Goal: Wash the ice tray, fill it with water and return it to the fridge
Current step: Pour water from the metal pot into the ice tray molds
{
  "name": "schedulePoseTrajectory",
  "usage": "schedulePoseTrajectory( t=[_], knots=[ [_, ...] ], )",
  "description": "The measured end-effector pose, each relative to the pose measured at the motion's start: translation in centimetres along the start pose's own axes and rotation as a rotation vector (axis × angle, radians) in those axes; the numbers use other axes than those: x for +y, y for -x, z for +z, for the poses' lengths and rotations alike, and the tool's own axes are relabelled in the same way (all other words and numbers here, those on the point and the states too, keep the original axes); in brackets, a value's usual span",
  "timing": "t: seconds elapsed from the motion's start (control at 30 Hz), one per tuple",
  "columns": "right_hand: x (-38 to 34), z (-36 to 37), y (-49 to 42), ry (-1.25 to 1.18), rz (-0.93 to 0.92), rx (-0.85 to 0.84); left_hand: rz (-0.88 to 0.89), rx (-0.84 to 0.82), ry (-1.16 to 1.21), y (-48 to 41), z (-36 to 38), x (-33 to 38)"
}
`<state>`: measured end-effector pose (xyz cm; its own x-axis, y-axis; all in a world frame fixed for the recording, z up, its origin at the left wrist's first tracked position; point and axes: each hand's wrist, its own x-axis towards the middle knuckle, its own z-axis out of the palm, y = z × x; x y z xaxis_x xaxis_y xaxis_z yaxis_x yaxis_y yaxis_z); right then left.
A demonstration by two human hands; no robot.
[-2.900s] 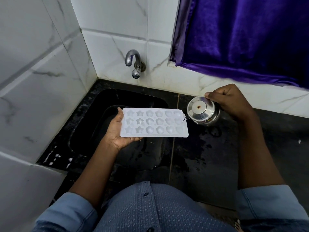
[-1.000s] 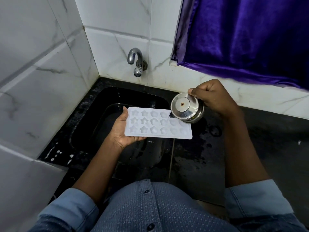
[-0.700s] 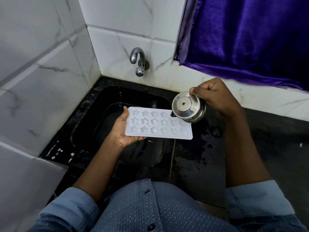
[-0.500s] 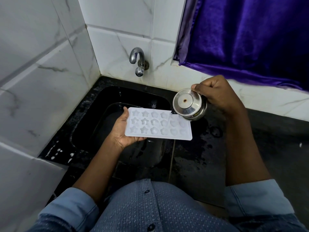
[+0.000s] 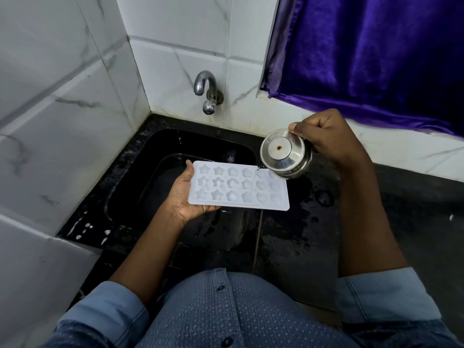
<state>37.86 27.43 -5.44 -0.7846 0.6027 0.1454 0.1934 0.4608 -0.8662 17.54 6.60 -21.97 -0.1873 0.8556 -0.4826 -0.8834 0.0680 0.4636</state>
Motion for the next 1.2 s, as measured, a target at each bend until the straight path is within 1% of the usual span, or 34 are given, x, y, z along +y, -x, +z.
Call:
schedulePoseTrajectory(
  t=[0.67, 1.2],
  knots=[
    [0.0, 2.1, -0.8, -0.026, 0.002, -0.084, -0.006, -0.043, -0.026, -0.9, -0.5, -0.3],
    [-1.3, 2.6, -1.1, -0.008, -0.007, -0.090, -0.001, -0.013, -0.032, -0.8, -0.4, -0.3]
  ],
)
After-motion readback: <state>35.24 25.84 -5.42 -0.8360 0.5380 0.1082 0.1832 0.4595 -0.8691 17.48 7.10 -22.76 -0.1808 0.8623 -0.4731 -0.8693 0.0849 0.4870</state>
